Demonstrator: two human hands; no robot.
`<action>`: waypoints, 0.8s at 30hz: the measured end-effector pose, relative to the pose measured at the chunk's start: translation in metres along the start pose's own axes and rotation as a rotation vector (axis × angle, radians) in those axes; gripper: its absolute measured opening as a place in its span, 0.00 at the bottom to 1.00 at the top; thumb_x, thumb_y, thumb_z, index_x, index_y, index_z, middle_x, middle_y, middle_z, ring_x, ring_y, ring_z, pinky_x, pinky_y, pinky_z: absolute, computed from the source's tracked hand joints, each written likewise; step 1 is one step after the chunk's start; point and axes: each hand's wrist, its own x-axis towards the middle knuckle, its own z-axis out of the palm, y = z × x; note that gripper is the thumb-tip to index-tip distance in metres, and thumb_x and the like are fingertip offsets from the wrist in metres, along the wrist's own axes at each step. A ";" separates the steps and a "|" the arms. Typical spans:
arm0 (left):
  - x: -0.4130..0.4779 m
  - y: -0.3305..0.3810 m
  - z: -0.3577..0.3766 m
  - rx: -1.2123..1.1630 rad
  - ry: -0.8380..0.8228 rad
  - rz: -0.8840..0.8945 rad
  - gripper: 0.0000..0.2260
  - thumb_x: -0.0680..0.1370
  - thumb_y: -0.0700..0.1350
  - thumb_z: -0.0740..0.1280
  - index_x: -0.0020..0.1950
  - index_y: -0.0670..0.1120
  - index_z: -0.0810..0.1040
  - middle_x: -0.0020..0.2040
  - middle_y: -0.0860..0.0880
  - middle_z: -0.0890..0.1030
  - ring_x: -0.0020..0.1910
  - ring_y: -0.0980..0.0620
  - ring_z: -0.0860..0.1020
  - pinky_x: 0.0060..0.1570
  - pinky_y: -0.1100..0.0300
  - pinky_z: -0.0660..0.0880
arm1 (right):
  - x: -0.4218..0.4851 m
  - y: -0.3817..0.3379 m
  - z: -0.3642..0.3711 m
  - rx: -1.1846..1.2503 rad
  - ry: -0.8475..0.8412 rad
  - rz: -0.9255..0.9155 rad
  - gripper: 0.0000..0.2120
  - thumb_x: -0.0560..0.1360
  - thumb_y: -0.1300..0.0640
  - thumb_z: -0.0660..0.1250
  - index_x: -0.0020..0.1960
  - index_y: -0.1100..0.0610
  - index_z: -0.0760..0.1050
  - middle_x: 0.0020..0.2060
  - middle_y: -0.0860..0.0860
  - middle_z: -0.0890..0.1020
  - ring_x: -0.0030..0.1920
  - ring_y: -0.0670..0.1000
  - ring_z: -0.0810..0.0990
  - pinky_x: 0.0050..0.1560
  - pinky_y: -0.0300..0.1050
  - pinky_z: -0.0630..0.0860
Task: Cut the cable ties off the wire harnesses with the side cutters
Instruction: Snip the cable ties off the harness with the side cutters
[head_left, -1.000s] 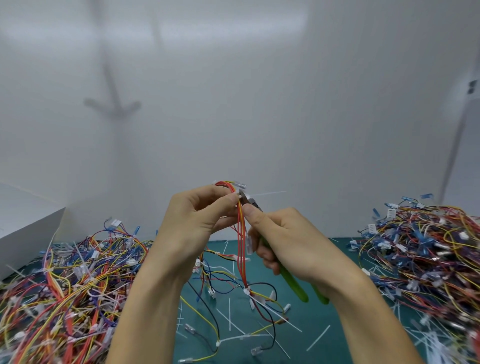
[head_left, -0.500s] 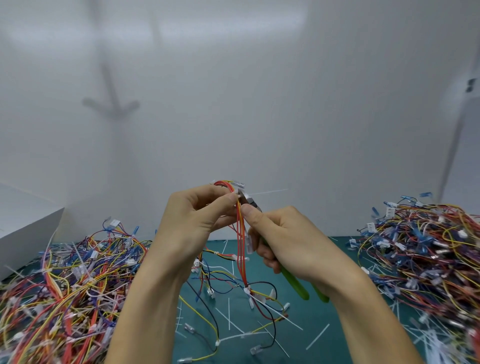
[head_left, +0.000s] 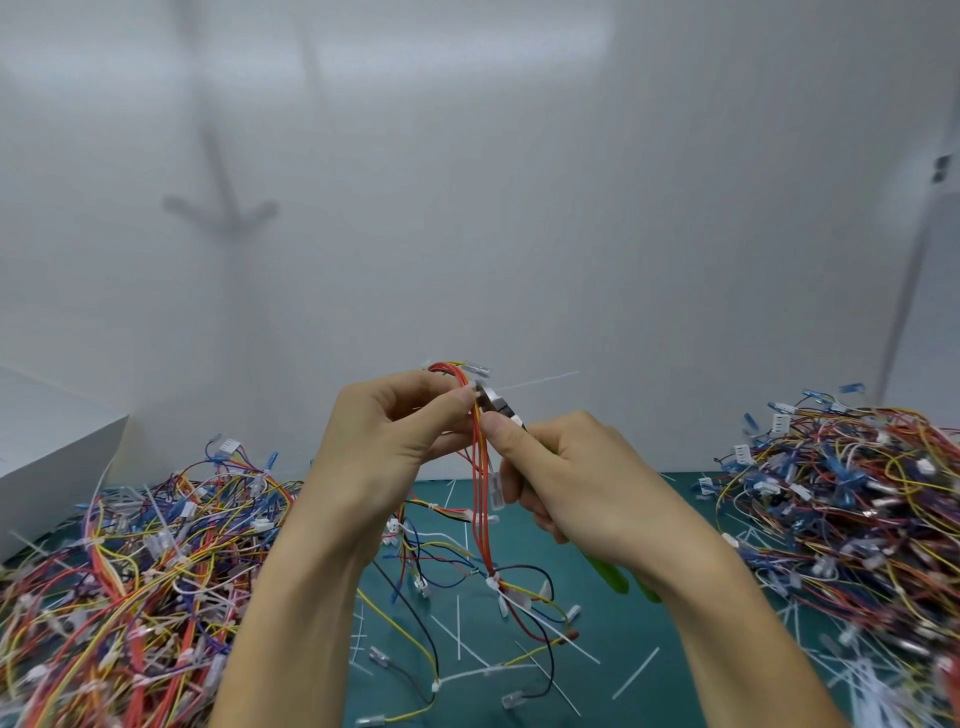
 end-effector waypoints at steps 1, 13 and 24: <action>0.000 0.000 0.000 0.006 0.001 0.000 0.05 0.76 0.37 0.70 0.42 0.38 0.84 0.37 0.44 0.85 0.37 0.51 0.84 0.40 0.66 0.80 | 0.000 0.000 0.000 -0.016 0.010 -0.003 0.31 0.76 0.32 0.57 0.30 0.55 0.76 0.20 0.47 0.73 0.26 0.49 0.72 0.37 0.50 0.74; -0.001 0.003 -0.001 -0.016 -0.012 0.005 0.08 0.76 0.37 0.69 0.38 0.43 0.85 0.36 0.47 0.85 0.35 0.55 0.83 0.39 0.67 0.79 | -0.001 0.000 -0.002 0.216 -0.117 0.026 0.29 0.78 0.34 0.58 0.31 0.56 0.76 0.22 0.48 0.70 0.25 0.51 0.69 0.31 0.44 0.70; 0.001 -0.001 -0.003 -0.011 -0.001 -0.045 0.09 0.76 0.37 0.69 0.39 0.42 0.86 0.38 0.46 0.84 0.37 0.54 0.82 0.39 0.68 0.78 | 0.003 -0.004 -0.004 0.553 -0.135 0.143 0.28 0.79 0.35 0.57 0.41 0.59 0.81 0.32 0.55 0.80 0.34 0.55 0.83 0.44 0.50 0.84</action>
